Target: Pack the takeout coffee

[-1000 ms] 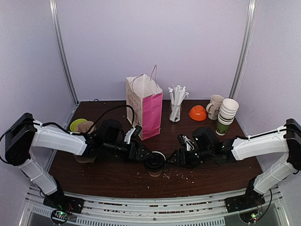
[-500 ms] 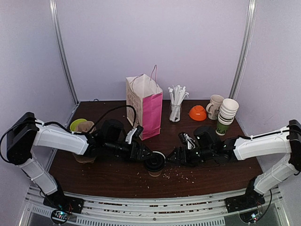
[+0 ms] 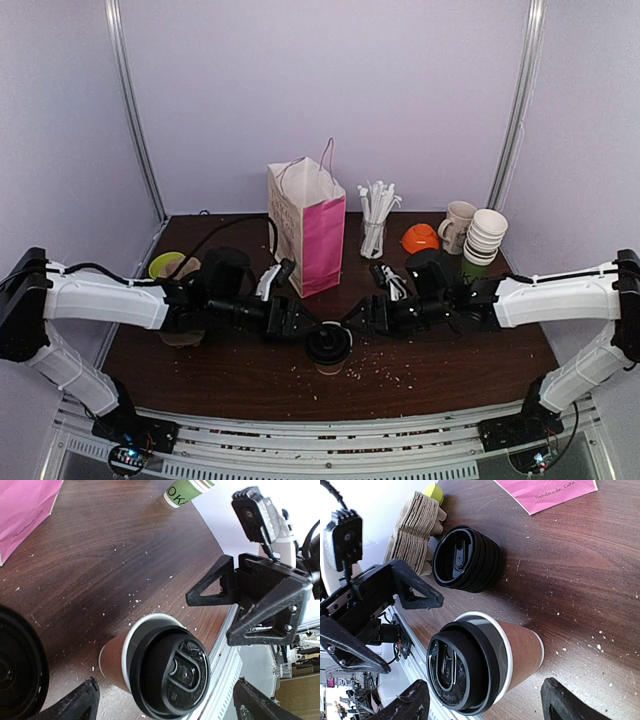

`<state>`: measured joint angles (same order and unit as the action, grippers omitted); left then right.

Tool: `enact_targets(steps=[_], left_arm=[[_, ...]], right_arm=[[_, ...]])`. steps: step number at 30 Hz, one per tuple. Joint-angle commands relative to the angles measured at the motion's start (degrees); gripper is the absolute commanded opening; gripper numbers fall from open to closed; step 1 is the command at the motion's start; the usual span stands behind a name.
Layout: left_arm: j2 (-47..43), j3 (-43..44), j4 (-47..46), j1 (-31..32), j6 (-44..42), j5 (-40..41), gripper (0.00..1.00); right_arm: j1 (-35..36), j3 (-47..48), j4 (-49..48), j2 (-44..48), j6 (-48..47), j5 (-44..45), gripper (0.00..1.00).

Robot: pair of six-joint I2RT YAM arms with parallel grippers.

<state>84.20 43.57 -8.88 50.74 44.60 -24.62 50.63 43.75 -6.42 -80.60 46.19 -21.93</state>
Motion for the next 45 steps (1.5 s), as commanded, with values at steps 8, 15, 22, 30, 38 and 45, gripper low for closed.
enact_targets(steps=[8, 15, 22, 30, 38, 45], left_arm=[[-3.2, -3.7, 2.0, 0.8, -1.5, 0.0, 0.86], [0.3, -2.3, 1.0, 1.6, -2.5, -1.7, 0.81], [2.7, -1.3, 0.3, 1.8, -3.0, -2.2, 0.75], [4.3, -0.5, -0.3, 1.9, -3.2, -2.4, 0.7], [5.3, 0.7, -0.7, 1.8, -3.2, -1.9, 0.67], [5.8, 1.8, -0.3, 1.8, -3.3, -0.8, 0.67]], right_arm=[[-0.1, 3.4, -0.2, -6.0, -2.1, -2.6, 0.78], [0.0, 3.4, -0.5, -7.3, -2.1, -3.0, 0.75], [-0.1, 3.5, -0.3, -7.6, -1.8, -1.6, 0.71], [-0.5, 3.7, -0.7, -7.8, -1.4, -0.2, 0.66], [-1.1, 3.1, -2.2, -8.2, -0.6, 0.7, 0.59], [-1.3, 3.3, -3.4, -9.0, -0.5, 0.8, 0.56]])
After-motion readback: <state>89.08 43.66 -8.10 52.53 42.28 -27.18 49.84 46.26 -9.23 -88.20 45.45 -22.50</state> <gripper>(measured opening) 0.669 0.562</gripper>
